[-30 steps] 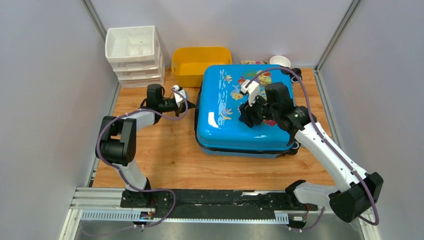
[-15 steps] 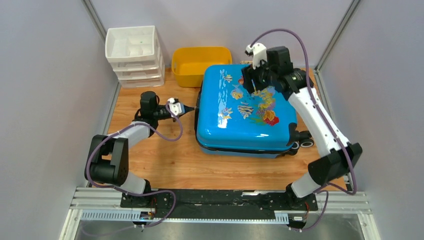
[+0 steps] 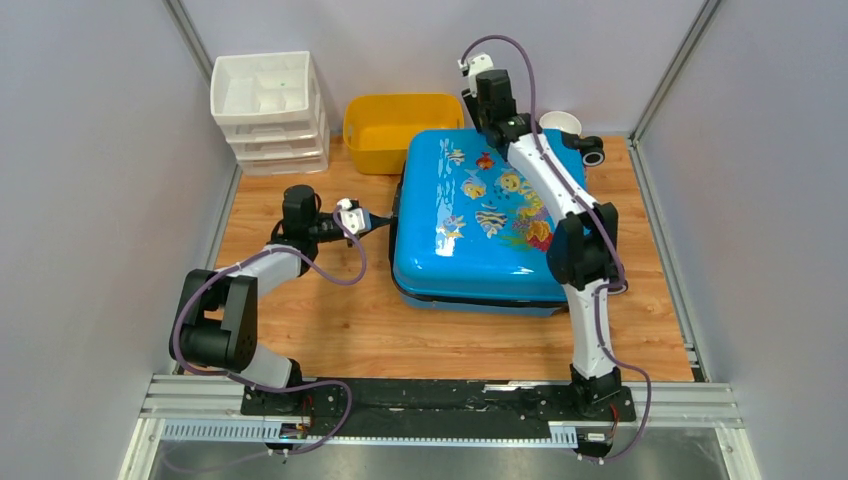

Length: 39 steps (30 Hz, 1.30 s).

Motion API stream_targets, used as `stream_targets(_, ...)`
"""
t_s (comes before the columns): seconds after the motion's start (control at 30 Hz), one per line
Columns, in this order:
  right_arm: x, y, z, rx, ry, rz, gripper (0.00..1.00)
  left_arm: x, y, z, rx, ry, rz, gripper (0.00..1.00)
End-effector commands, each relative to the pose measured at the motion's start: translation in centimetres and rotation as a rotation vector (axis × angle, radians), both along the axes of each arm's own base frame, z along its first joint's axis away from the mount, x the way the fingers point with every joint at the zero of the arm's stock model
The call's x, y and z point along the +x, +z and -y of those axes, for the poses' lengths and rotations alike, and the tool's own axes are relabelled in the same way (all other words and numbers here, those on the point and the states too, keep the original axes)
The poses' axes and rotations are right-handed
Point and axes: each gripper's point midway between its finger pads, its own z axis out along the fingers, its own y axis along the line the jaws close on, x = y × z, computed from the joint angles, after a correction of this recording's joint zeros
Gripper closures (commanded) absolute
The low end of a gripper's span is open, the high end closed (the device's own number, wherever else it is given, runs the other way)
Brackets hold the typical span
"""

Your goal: Open, take out, and arrange the luggage

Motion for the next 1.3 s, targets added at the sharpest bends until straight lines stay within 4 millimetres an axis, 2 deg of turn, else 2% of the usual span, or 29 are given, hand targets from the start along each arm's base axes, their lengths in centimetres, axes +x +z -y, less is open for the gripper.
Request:
stream_targets(0.0,3.7,5.3,2.0,-0.111,-0.127,0.236,0.54,-0.7,0.2,0.4,-0.02,-0.045,0.017,1.0)
stream_targets(0.03,4.1,5.1,2.0,-0.127,-0.12,0.239,0.53,-0.8,0.1,0.4,-0.019,-0.045,0.017,1.0)
stream_targets(0.07,4.7,3.6,1.6,-0.154,-0.103,0.222,0.53,-0.8,0.0,0.4,-0.018,-0.046,0.015,1.0)
stream_targets(0.13,5.3,2.8,1.6,-0.199,-0.096,0.23,0.53,-0.9,-0.2,0.3,-0.016,-0.045,0.014,1.0)
stream_targets(0.17,5.7,1.1,1.7,-0.23,-0.099,0.208,0.54,-0.9,-0.3,0.4,-0.015,-0.046,0.009,1.0)
stream_targets(0.33,6.4,-2.3,0.9,-0.31,-0.072,0.17,0.54,-1.0,-0.5,0.4,-0.013,-0.047,0.009,1.0)
stream_targets(0.43,5.9,-3.9,-1.0,-0.294,0.046,0.121,0.54,-1.2,-0.8,0.3,-0.008,-0.049,0.005,1.0)
stream_targets(0.47,5.5,-4.5,-2.6,-0.26,0.125,0.104,0.55,-1.3,-0.9,0.2,-0.006,-0.047,-0.002,1.0)
stream_targets(0.5,4.5,-6.4,-3.3,-0.262,0.196,0.036,0.56,-1.5,-1.0,0.2,-0.005,-0.051,-0.006,1.0)
stream_targets(0.53,3.6,-5.8,-4.5,-0.244,0.255,0.028,0.57,-1.7,-1.0,0.2,-0.004,-0.054,-0.006,1.0)
stream_targets(0.57,2.6,-6.2,-6.4,-0.207,0.351,0.008,0.58,-2.2,-1.3,0.2,-0.002,-0.058,-0.015,1.0)
stream_targets(0.63,-0.2,-7.6,-8.4,-0.204,0.486,-0.077,0.6,-2.9,-1.3,0.2,-0.005,-0.07,-0.018,1.0)
stream_targets(0.67,-1.8,-7.9,-10.5,-0.164,0.603,-0.102,0.6,-3.5,-1.5,0.1,-0.007,-0.073,-0.027,1.0)
stream_targets(0.7,-3.5,-9.1,-11.2,-0.174,0.673,-0.157,0.6,-4.0,-1.4,0.2,-0.012,-0.085,-0.035,1.0)
stream_targets(0.73,-5.6,-9.2,-13.0,-0.14,0.77,-0.184,0.61,-4.5,-1.0,0.1,-0.015,-0.09,-0.023,1.0)
stream_targets(0.77,-6.9,-9.9,-13.6,-0.132,0.819,-0.216,0.61,-5.3,-1.6,0.1,-0.013,-0.095,-0.042,1.0)
stream_targets(0.83,-9.8,-11.5,-14.7,-0.148,0.917,-0.29,0.62,-6.4,-1.3,0.0,-0.019,-0.11,-0.028,1.0)
stream_targets(0.87,-11.1,-11.6,-15.4,-0.137,0.968,-0.309,0.63,-7.3,-2.1,-0.2,-0.012,-0.113,-0.064,1.0)
stream_targets(0.93,-12.8,-12.4,-15.9,-0.13,1.0,-0.364,0.64,-8.2,-2.3,-0.4,0.003,-0.125,-0.064,1.0)
stream_targets(1.0,-14.4,-12.2,-16.2,-0.091,1.045,-0.406,0.64,-8.6,-2.2,-1.5,-0.011,-0.097,-0.138,1.0)
stream_targets(1.03,-14.9,-12.0,-16.4,-0.082,1.052,-0.412,0.65,-8.4,-2.1,-2.0,-0.021,-0.081,-0.158,0.96)
stream_targets(1.07,-15.0,-11.8,-16.4,-0.076,1.046,-0.413,0.65,-8.2,-2.2,-2.8,-0.025,-0.053,-0.19,0.79)
stream_targets(1.1,-14.5,-10.6,-16.5,-0.068,1.032,-0.378,0.64,-8.1,-2.2,-3.2,-0.017,-0.056,-0.161,0.72)
stream_targets(1.17,-12.7,-8.7,-16.2,-0.033,0.92,-0.321,0.62,-8.4,-2.5,-3.8,-0.012,-0.048,-0.176,0.59)
stream_targets(1.2,-10.8,-5.8,-16.5,-0.015,0.879,-0.211,0.62,-8.5,-2.4,-3.9,-0.02,-0.043,-0.186,0.59)
stream_targets(1.23,-8.8,-4.4,-15.3,-0.019,0.779,-0.154,0.61,-8.8,-2.6,-3.9,-0.022,-0.043,-0.194,0.58)
stream_targets(1.27,-7.6,-2.9,-14.9,0.017,0.706,-0.105,0.6,-8.6,-2.6,-4.6,-0.023,-0.02,-0.192,0.56)
